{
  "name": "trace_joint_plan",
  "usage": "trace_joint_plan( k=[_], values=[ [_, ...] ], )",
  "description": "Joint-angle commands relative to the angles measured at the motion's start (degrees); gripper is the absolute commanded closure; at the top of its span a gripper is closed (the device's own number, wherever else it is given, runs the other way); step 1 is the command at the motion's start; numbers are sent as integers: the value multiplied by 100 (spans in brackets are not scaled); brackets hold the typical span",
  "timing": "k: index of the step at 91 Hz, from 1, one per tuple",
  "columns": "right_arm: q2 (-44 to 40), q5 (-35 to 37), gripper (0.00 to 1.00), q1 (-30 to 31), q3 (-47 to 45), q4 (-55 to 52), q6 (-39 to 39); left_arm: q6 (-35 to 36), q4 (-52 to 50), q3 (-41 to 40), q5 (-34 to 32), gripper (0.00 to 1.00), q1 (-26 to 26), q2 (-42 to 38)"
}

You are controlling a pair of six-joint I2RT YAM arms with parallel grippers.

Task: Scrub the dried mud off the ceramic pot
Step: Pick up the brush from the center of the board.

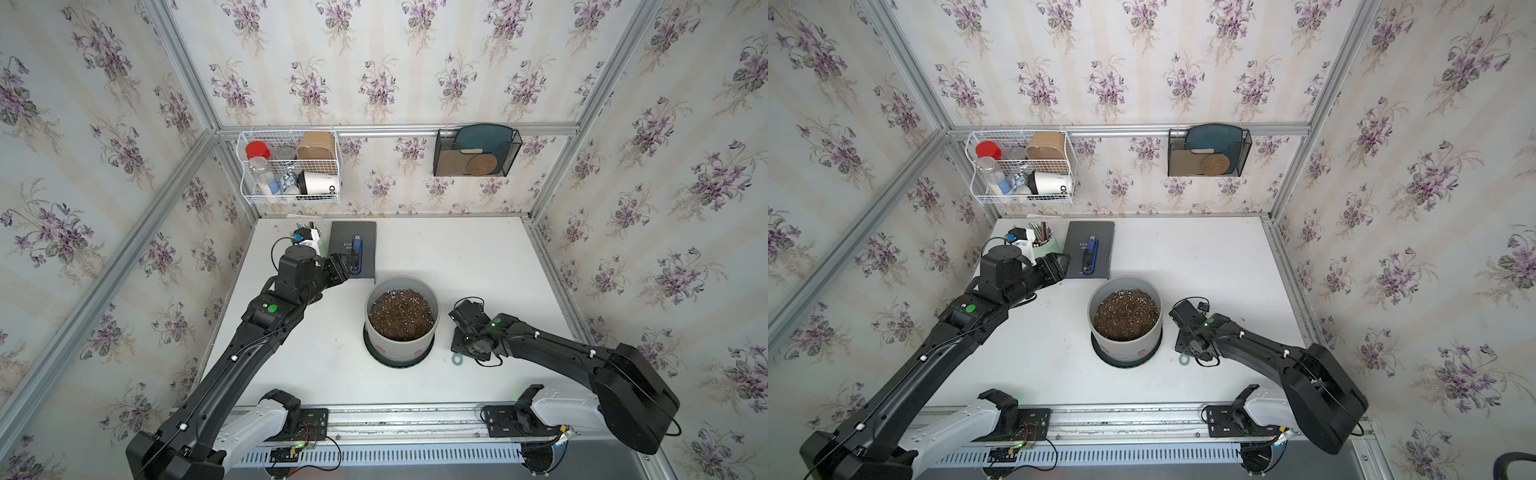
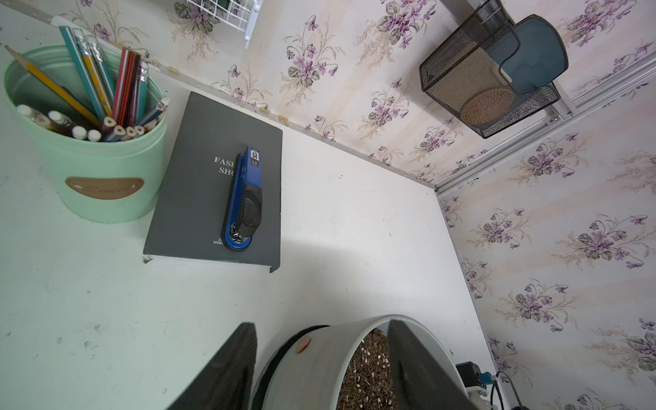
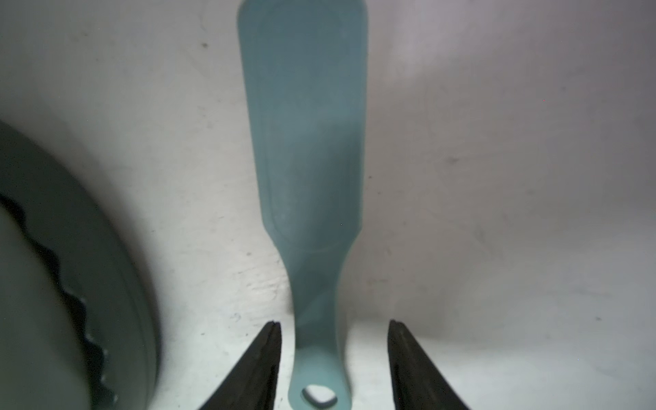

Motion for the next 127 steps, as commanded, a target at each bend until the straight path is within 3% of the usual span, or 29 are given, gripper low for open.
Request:
trace_joint_plan(
  k=[1, 19, 52, 75, 92, 99, 108, 115, 127],
  values=[
    [170, 120, 51, 6, -22, 87, -53, -54, 69, -68, 70, 37, 0, -13],
    [192, 274, 65, 9, -157, 126, -9, -19, -12, -69, 107, 38, -1, 8],
    [324, 673, 100, -10, -89, -52, -18, 24, -62, 43, 211, 38, -1, 109],
    [-250, 1280, 100, -17, 446, -616, -142, 145, -137, 275, 412, 36, 0, 159],
    [-876, 1478, 100, -68, 1368, -809, -764, 271, -191, 677, 916, 32, 4, 393],
    [-1152, 992, 100, -61, 1691, -491, -1427, 250, 27, 725, 1365, 27, 2, 447],
    [-1366, -448, 100, -61, 2132, 297, -2133, 165, 699, 656, 2448, 16, 8, 586],
    [-1263, -1558, 100, -61, 2624, 595, -2328, -82, 1288, 691, 3302, 4, 25, 847],
    [-987, -2925, 100, -61, 3197, 1024, -2336, -976, 2987, 570, 4630, 0, 36, 1269]
  ],
)
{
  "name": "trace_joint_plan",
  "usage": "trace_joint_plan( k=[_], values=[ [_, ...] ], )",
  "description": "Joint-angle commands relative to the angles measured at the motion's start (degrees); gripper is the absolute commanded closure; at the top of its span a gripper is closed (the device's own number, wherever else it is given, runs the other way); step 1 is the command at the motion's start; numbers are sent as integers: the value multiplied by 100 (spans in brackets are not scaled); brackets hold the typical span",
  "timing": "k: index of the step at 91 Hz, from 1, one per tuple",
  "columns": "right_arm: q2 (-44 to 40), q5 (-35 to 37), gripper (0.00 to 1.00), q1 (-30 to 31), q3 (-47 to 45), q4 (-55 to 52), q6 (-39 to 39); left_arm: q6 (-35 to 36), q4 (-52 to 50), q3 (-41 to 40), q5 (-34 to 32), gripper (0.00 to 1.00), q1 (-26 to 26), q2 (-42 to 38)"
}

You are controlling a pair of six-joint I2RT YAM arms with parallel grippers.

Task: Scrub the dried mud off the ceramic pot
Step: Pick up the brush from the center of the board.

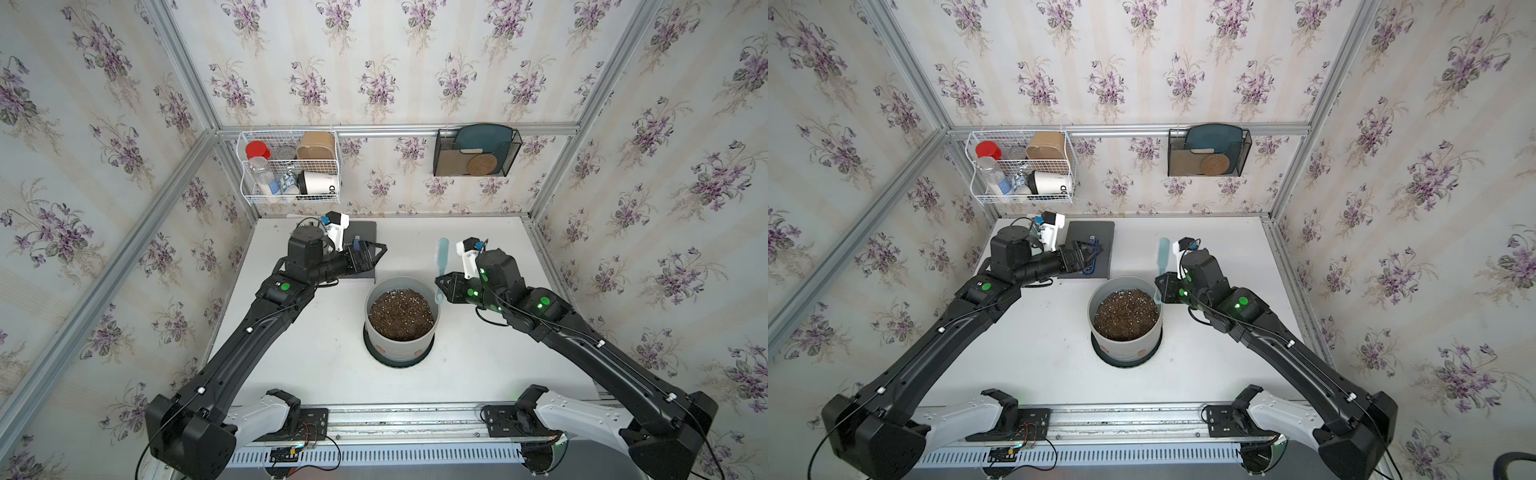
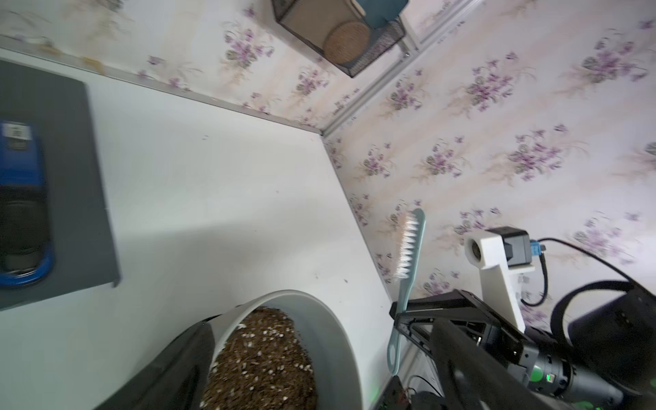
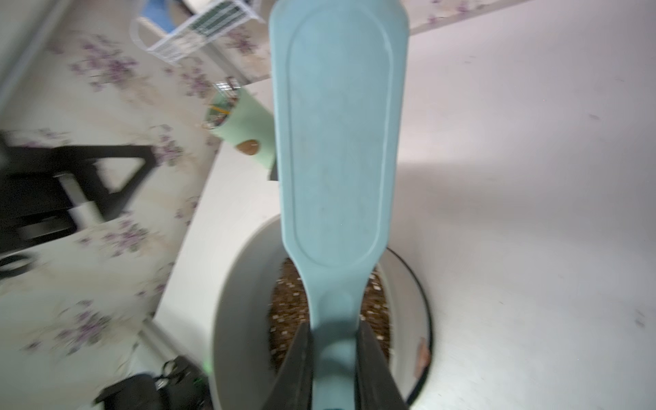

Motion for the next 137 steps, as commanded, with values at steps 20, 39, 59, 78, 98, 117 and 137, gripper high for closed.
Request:
trace_joint_plan(
  k=[20, 39, 59, 78, 98, 117, 137],
  values=[
    [434, -3437, 100, -2, 717, 1626, 99, -2319, 5250, -498, 2283, 0, 18, 550],
    [608, -4216, 100, -116, 634, 2437, 669, -3231, 6837, -512, 2362, 3, 34, 1001],
    [833, -4602, 100, -173, 356, 3206, 1194, -3885, 7790, -356, 2384, 16, 30, 1571],
    [889, -4476, 100, -195, 281, 3247, 1194, -3438, 7049, -357, 2455, 38, 30, 1384],
    [904, -4233, 100, -270, 199, 3150, 1121, -2659, 5842, -410, 2351, 53, 32, 996],
    [990, -4032, 100, -279, 255, 2870, 956, -1784, 4587, -398, 2111, 52, 0, 673],
    [1056, -4013, 100, -275, 220, 2945, 965, -1660, 4452, -406, 2148, 43, -84, 644]
  ],
)
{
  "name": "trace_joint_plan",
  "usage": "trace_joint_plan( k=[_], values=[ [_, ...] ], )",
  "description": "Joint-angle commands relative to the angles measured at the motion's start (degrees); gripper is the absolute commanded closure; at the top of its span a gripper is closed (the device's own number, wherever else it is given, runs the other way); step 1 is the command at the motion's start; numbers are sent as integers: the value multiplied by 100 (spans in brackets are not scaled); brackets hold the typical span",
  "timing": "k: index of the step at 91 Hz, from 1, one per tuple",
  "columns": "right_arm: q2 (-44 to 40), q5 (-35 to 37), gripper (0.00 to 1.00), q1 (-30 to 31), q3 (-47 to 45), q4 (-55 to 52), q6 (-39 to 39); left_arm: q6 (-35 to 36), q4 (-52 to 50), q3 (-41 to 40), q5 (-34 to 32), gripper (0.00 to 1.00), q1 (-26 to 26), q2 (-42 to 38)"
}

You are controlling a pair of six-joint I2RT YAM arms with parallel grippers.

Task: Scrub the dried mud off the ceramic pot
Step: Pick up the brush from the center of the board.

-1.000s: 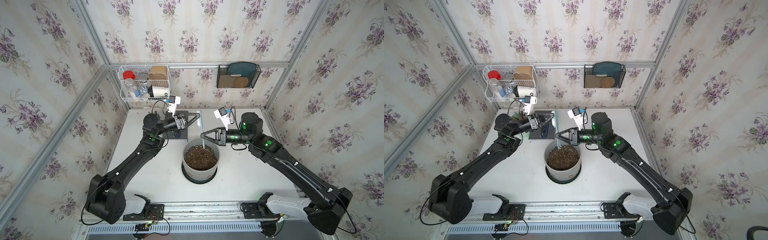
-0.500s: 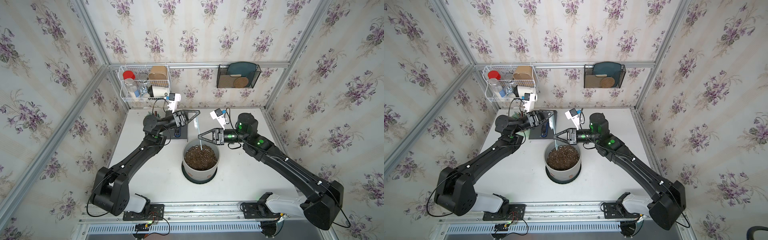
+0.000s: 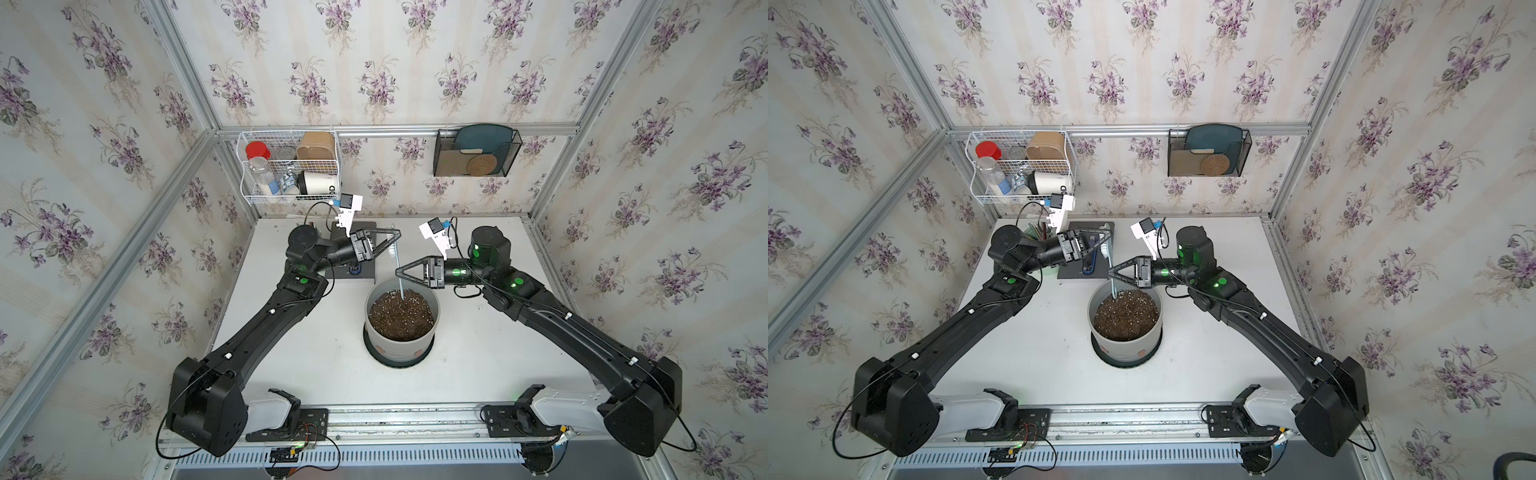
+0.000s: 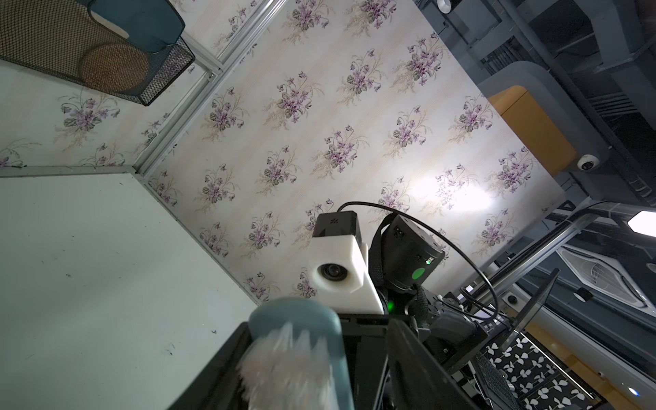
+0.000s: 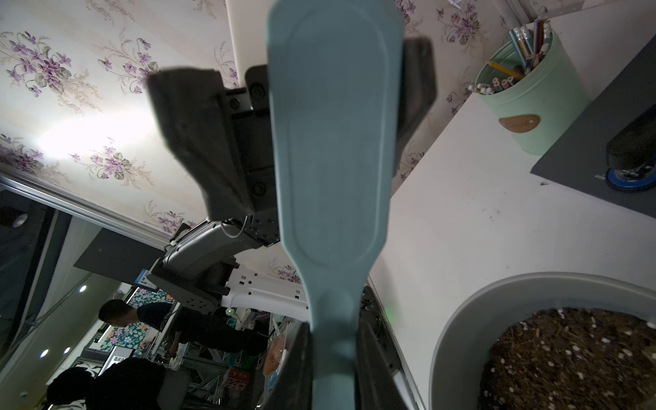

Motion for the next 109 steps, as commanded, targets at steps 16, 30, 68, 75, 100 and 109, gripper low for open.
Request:
trace_joint_plan(
  k=[16, 30, 68, 75, 100, 109],
  values=[
    [68, 183, 100, -2, -19, 132, 44, -14, 391, -78, 158, 61, -9, 49],
    [68, 141, 100, -2, -140, 372, 195, -136, 631, -120, 153, 78, -5, 101],
    [73, 689, 100, -1, 28, -68, -49, 405, -630, -82, -611, 100, -9, -135],
    [77, 707, 100, -5, 51, -56, -79, 423, -651, -109, -642, 100, -10, -182],
    [233, 876, 94, 5, 366, -520, -347, 642, -1716, -43, -1618, 100, -20, -415],
    [305, 2073, 49, 125, 725, -1468, -814, 821, -2908, 267, -2471, 100, -44, -510]
  ],
)
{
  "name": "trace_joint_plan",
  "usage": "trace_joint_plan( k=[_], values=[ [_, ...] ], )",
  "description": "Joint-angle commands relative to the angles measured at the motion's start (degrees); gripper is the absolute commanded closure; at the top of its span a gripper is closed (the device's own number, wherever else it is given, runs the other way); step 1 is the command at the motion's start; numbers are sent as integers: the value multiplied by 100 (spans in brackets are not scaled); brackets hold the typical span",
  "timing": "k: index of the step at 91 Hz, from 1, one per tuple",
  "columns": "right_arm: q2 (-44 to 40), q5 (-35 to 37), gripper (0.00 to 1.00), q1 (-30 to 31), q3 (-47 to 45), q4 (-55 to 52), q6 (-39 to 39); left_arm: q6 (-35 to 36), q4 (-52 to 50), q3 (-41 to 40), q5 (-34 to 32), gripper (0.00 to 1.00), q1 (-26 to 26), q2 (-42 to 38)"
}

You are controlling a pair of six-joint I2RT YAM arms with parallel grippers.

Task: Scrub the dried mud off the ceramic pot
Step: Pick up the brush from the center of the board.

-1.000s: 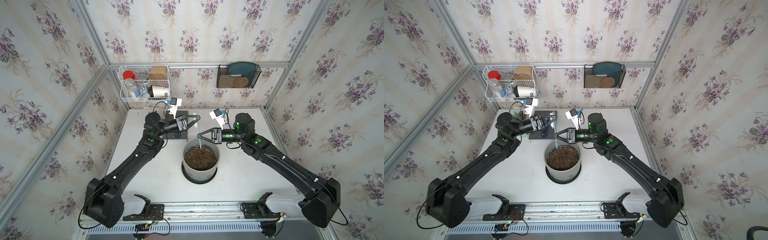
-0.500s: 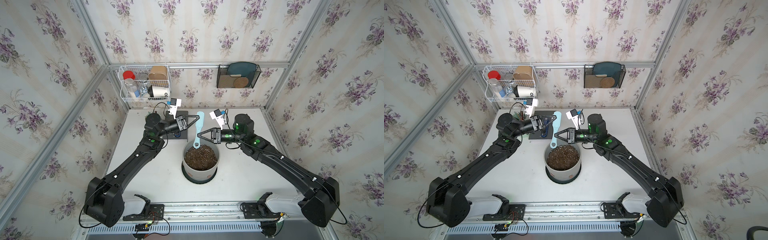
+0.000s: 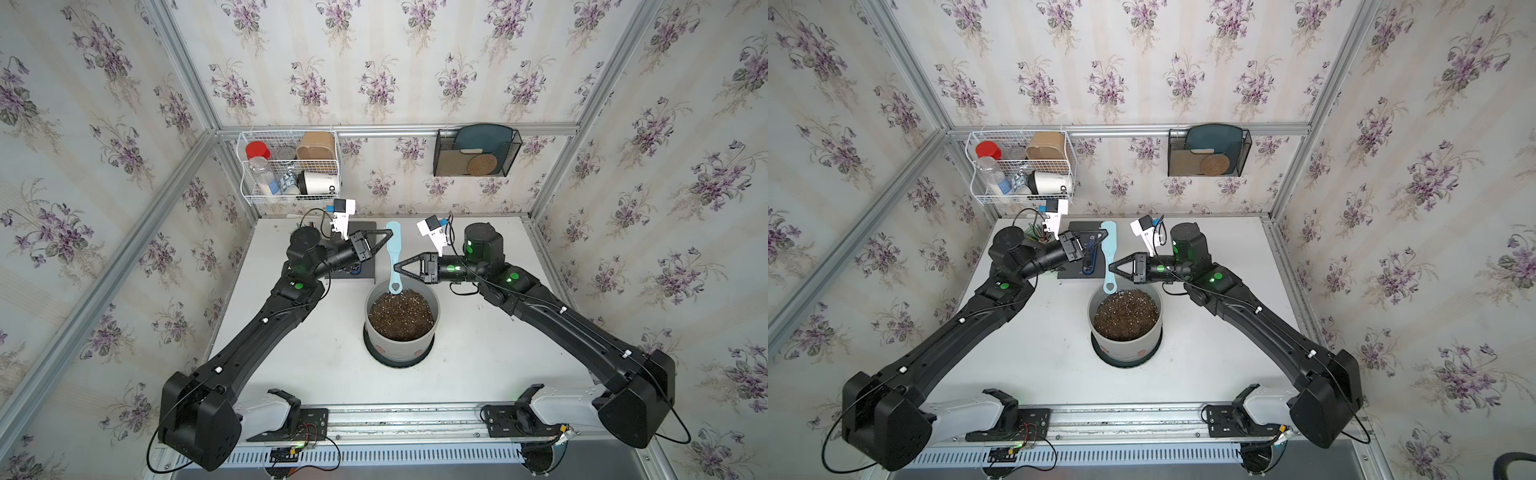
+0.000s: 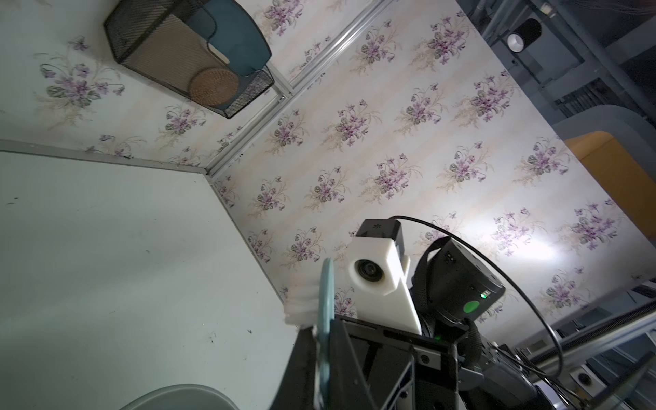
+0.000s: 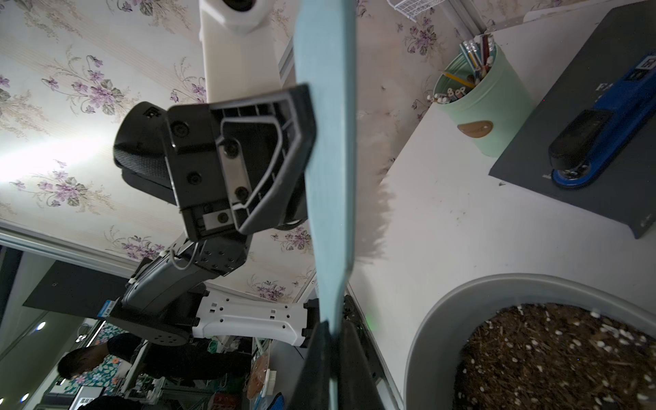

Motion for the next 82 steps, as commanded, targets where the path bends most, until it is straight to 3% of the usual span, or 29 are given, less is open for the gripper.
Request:
trace_joint_plan(
  k=[1, 7, 11, 18, 25, 36, 49, 62, 74, 82],
  values=[
    [76, 1648, 45, 146, 434, -1029, -657, 402, -1510, 317, -1201, 100, -24, -96],
    [307, 2957, 27, 489, 989, -1854, -1119, 456, -2287, 575, -1750, 100, -113, -117],
    [481, 3531, 22, 664, 1311, -2351, -1252, 522, -2686, 737, -2136, 100, -210, -112],
    [891, 4476, 18, 940, 1866, -3022, -1376, 572, -3248, 1030, -2665, 100, -411, -112],
    [1103, 4775, 19, 1055, 2056, -3223, -1401, 408, -3670, 1226, -3102, 100, -536, -80],
    [1169, 5210, 26, 1363, 2058, -3171, -1518, 128, -3938, 1318, -3491, 100, -656, -76],
    [1329, 5381, 36, 1571, 2205, -3261, -1579, 286, -4329, 1580, -4126, 100, -918, -61],
    [1495, 5487, 53, 1700, 2344, -3389, -1635, 219, -4323, 1633, -4252, 100, -955, -83],
    [1588, 5517, 56, 1757, 2375, -3429, -1663, 195, -4354, 1665, -4332, 100, -965, -100],
    [1615, 5578, 72, 1789, 2351, -3423, -1670, 176, -4367, 1656, -4338, 100, -960, -99]
  ],
)
